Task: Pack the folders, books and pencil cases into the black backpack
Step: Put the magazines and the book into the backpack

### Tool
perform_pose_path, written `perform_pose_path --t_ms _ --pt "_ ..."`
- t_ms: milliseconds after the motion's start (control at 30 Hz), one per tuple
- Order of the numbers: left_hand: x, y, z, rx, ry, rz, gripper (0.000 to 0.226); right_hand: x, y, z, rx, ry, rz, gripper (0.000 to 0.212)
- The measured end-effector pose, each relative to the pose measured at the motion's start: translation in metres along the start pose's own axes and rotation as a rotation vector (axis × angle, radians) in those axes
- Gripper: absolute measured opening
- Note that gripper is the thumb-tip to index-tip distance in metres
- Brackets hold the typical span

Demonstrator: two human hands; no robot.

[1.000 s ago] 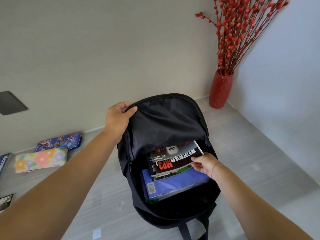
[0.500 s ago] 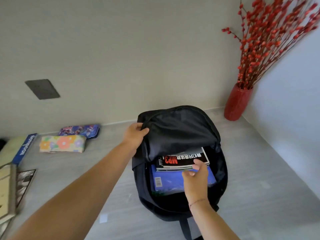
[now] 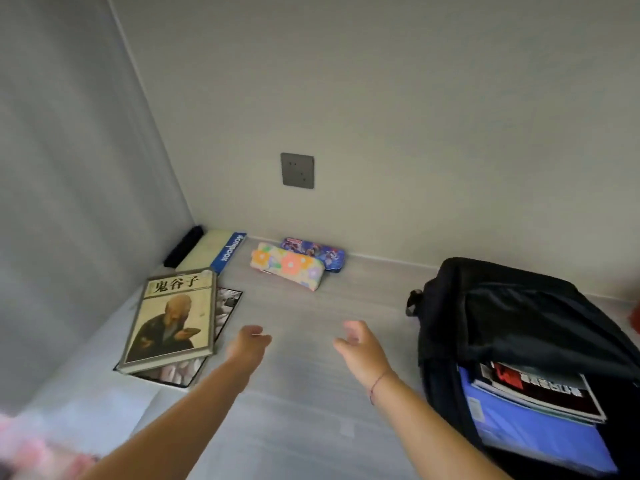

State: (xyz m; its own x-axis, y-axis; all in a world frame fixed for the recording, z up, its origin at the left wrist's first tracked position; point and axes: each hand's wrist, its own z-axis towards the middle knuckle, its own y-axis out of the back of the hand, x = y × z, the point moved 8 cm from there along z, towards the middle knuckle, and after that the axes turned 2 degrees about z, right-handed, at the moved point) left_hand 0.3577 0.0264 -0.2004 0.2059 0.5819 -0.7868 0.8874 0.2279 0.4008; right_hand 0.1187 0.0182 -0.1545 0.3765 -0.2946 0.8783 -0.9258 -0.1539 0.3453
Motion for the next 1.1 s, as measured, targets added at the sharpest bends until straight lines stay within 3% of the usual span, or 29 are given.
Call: perform_pose_path --t_ms 100,200,300,367,433,500,767,933,1100 --pt "0.021 0.075 0.029 -0.058 -0.006 0.044 0.017 0.013 -0.097 0.017 0.181 -0.122 0.021 0.012" --pt "0.035 0.137 0.06 -0.107 -0.007 0.101 0.009 0.028 -0.175 0.033 0.243 -0.225 0.075 0.033" --pt "0.048 0.191 0.087 -0.186 -0.012 0.151 0.016 0.04 -0.235 0.043 0.273 -0.308 0.118 0.029" --pt "0.061 0.223 0.103 -0.257 0.016 0.195 0.015 0.047 -0.266 0.047 0.289 -0.36 0.15 0.009" --pt "0.071 0.245 0.115 -0.356 0.076 0.249 0.033 0.047 -0.283 0.05 0.296 -0.423 0.182 0.036" --pt "0.075 0.259 0.125 -0.399 0.124 0.235 0.046 0.047 -0.297 0.056 0.306 -0.463 0.212 0.034" --pt "0.104 0.249 0.168 -0.043 0.253 0.026 0.041 0.045 -0.329 0.093 0.198 -0.553 0.397 0.019" --pt "0.107 0.249 0.189 0.053 0.299 -0.078 0.048 0.038 -0.328 0.111 0.155 -0.631 0.409 0.032" --pt "0.107 0.24 0.191 0.145 0.312 -0.16 0.037 0.033 -0.329 0.122 0.257 -0.649 0.376 0.037"
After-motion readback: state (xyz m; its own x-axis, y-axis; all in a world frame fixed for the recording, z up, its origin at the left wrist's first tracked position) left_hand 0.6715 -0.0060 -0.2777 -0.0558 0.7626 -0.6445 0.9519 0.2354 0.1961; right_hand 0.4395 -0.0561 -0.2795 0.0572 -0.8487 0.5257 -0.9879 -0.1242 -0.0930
